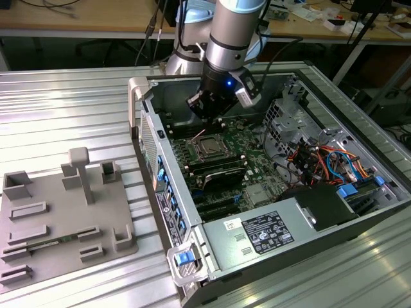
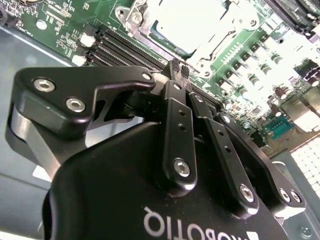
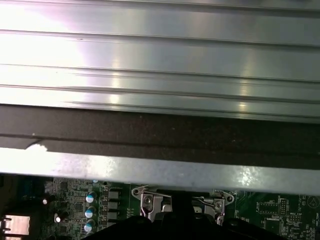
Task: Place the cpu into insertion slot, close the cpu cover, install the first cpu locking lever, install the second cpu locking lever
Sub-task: 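Install the first cpu locking lever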
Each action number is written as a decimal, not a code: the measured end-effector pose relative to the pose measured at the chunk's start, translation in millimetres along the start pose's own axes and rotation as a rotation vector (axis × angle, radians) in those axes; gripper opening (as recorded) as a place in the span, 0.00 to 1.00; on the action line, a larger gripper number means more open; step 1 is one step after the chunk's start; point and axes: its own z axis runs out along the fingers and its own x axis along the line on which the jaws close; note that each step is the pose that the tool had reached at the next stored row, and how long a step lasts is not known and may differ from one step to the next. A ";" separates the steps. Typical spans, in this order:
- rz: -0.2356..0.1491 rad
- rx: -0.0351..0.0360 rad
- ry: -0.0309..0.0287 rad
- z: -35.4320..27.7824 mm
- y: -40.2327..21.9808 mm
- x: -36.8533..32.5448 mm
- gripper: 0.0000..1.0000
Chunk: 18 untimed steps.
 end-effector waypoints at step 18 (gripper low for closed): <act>-0.001 -0.0002 0.0000 16.9 6.0 -9.0 0.11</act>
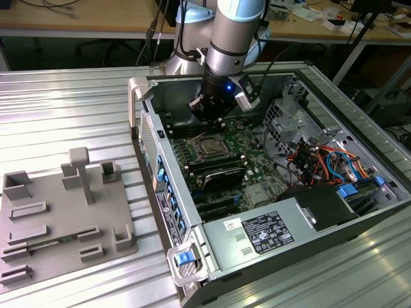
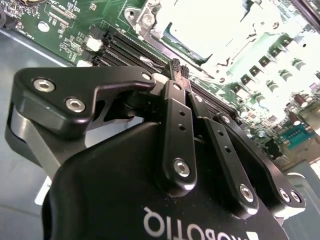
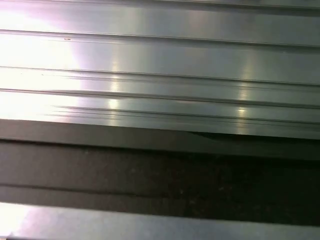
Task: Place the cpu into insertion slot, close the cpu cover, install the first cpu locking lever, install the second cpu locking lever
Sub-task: 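Install the first cpu locking lever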
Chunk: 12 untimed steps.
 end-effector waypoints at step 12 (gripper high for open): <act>0.000 0.0001 0.0001 10.6 0.3 -10.2 0.11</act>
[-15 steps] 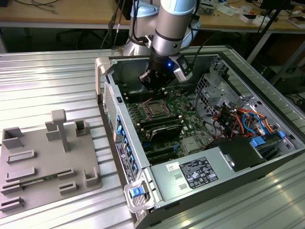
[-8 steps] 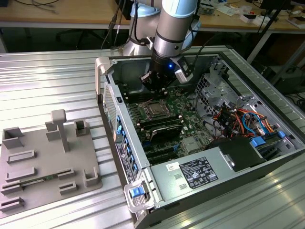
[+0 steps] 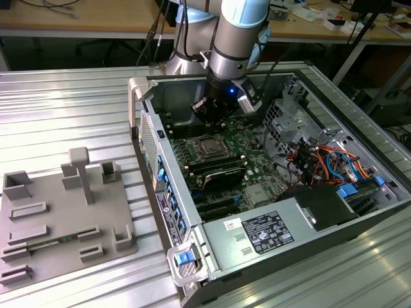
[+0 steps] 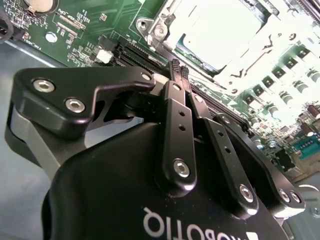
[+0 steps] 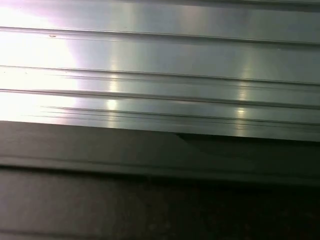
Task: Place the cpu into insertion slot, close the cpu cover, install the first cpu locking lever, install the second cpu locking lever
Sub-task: 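Install the first cpu locking lever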
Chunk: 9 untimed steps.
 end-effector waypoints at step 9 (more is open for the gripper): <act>0.000 0.0001 0.0000 4.5 -0.1 -2.6 0.11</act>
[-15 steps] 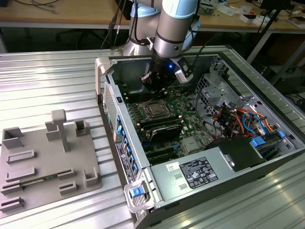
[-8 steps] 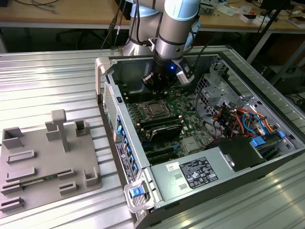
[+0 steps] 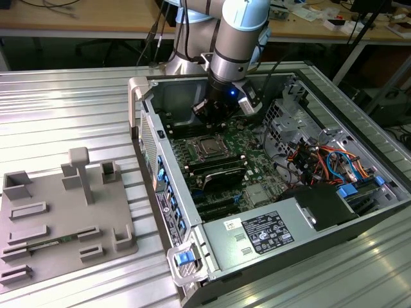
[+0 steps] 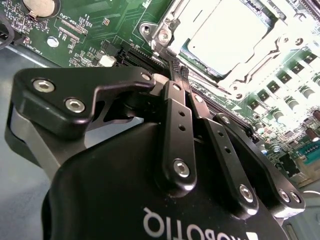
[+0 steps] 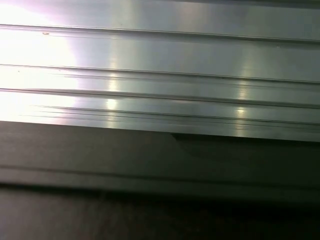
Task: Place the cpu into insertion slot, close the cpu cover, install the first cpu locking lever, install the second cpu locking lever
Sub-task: 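Install the first cpu locking lever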
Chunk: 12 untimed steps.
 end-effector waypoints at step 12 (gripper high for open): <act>0.000 0.0000 -0.0021 -0.9 0.0 0.0 0.11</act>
